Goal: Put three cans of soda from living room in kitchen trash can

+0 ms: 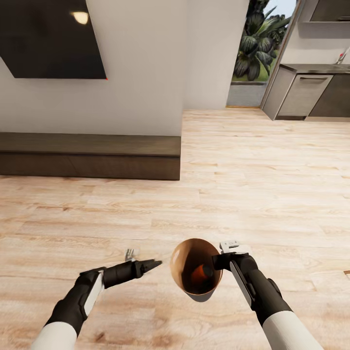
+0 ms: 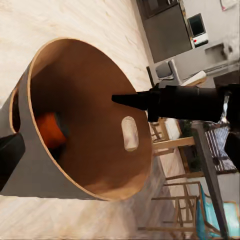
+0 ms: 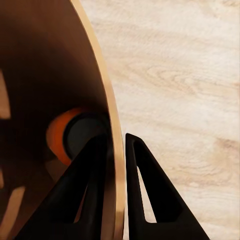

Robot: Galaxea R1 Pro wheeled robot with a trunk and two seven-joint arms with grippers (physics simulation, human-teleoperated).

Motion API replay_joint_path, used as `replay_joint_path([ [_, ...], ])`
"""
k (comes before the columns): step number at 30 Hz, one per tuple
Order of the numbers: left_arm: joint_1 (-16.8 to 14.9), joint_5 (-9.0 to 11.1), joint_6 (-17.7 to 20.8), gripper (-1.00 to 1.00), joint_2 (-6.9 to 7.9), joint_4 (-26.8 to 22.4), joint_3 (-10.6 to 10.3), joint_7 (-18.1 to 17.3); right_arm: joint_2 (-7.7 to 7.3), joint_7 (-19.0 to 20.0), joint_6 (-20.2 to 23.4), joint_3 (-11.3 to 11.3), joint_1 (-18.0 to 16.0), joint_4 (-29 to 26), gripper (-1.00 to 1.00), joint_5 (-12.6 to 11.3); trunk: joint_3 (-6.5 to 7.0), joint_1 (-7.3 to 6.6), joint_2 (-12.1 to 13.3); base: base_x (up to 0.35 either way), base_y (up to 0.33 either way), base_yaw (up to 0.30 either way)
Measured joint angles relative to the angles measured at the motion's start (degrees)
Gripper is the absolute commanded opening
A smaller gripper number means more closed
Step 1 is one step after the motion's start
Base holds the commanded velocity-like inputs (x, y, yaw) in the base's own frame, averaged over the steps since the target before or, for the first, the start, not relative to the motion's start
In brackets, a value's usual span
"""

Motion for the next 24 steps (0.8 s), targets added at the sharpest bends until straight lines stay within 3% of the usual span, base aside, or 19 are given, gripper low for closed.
replay_joint_path([
  [1, 0.00, -0.04, -0.03, 1.00, 2.32, 0.99, 0.81, -3.81, 0.00, 0.01, 0.01, 0.00, 0.00, 0.00, -1.00, -0.06, 0.00, 0.00, 0.00, 0.000, 0.000, 0.000],
  [2, 0.01, -0.07, -0.11, 1.00, 5.65, 3.33, 3.36, -7.42, 0.00, 0.02, -0.01, 0.00, 0.00, 0.00, -1.00, -0.16, 0.00, 0.00, 0.00, 0.000, 0.000, 0.000],
  [6, 0.01, -0.13, -0.46, 1.00, 10.60, 8.27, 7.32, -9.80, 0.00, 0.01, 0.00, 0.00, 0.00, 0.00, -1.00, -0.10, 0.00, 0.00, 0.00, 0.000, 0.000, 0.000],
  [9, -0.01, -0.19, -2.91, 1.00, 17.29, 15.64, 10.39, -11.00, 0.00, 0.01, 0.02, 0.00, 0.00, -0.11, -1.00, -0.12, 0.00, 0.00, 0.00, 0.000, 0.000, 0.000],
  [10, 0.01, -0.20, -4.32, 1.00, 18.65, 17.90, 10.70, -11.11, 0.00, 0.02, 0.02, 0.00, 0.00, -0.13, -1.00, -0.17, 0.00, 0.00, 0.00, 0.000, 0.000, 0.000],
  [13, 0.01, -0.23, -7.25, 1.00, 19.98, 21.96, 10.96, -11.06, 0.00, 0.01, 0.02, 0.00, 0.00, -0.16, -1.00, -0.13, 0.00, 0.00, 0.00, 0.000, 0.000, 0.000],
  [16, 0.02, -0.22, -15.43, 1.00, 21.19, 28.16, 11.15, -11.00, 0.00, 0.01, 0.03, 0.00, 0.00, -0.21, -1.00, -0.14, 0.00, 0.00, 0.00, 0.000, 0.000, 0.000],
  [19, 0.02, -0.28, -19.04, 1.00, 21.48, 31.35, 11.18, -10.53, 0.00, 0.03, 0.03, 0.00, 0.00, -0.25, -1.00, -0.15, 0.00, 0.00, 0.00, 0.000, 0.000, 0.000],
  [24, 0.01, -0.31, -20.34, 1.00, 21.61, 34.26, 11.24, -10.15, 0.00, 0.09, 0.03, 0.00, 0.00, -0.26, -1.00, -0.17, 0.00, 0.00, 0.00, 0.000, 0.000, 0.000],
])
